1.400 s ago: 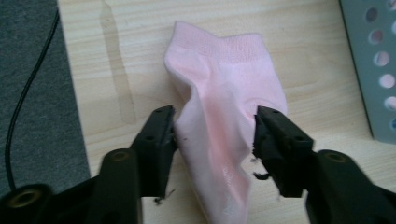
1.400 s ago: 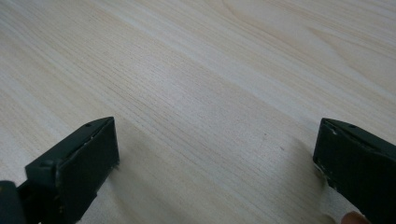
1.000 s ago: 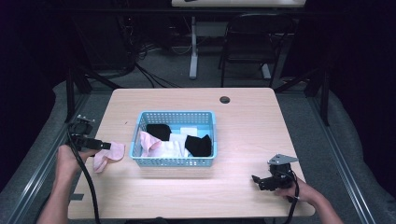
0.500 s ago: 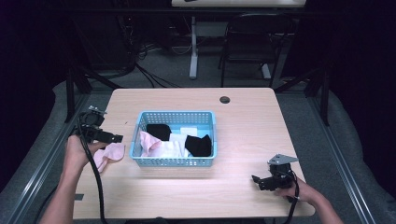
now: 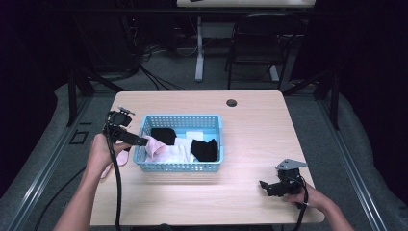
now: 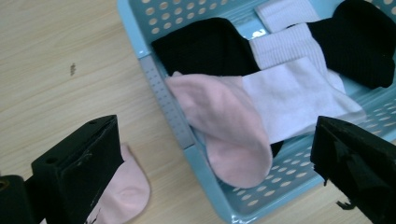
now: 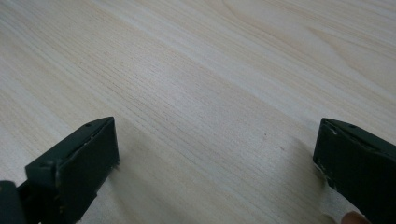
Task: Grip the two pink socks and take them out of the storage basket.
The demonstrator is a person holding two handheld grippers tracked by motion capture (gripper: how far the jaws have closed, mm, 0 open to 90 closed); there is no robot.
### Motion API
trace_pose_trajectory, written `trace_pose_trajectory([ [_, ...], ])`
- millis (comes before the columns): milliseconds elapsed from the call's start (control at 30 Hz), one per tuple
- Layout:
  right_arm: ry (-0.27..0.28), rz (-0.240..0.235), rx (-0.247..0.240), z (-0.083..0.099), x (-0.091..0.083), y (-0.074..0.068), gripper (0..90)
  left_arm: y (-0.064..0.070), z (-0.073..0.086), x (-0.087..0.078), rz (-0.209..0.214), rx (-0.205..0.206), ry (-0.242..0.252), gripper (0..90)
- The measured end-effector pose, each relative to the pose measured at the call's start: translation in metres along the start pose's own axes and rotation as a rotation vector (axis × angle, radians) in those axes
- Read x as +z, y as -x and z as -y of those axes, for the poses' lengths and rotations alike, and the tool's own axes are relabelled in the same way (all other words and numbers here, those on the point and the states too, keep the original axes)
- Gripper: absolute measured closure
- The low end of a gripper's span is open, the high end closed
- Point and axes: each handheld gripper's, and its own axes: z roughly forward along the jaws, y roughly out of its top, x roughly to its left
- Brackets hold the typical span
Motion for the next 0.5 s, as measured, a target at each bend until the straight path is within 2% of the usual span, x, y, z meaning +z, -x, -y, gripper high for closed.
trace_pose_trajectory([
  [167, 0.0, 0.0, 0.0, 0.0, 0.0, 0.0, 0.0, 0.011, -0.006, 0.012, 0.03, 0.02, -0.021, 3.6],
  [400, 0.001, 0.0, 0.0, 0.0, 0.0, 0.0, 0.0, 0.021, -0.01, 0.025, 0.064, 0.036, -0.044, 2.3],
  [500, 0.0, 0.0, 0.0, 0.0, 0.0, 0.0, 0.0, 0.024, -0.01, 0.031, 0.077, 0.043, -0.053, 5.5],
])
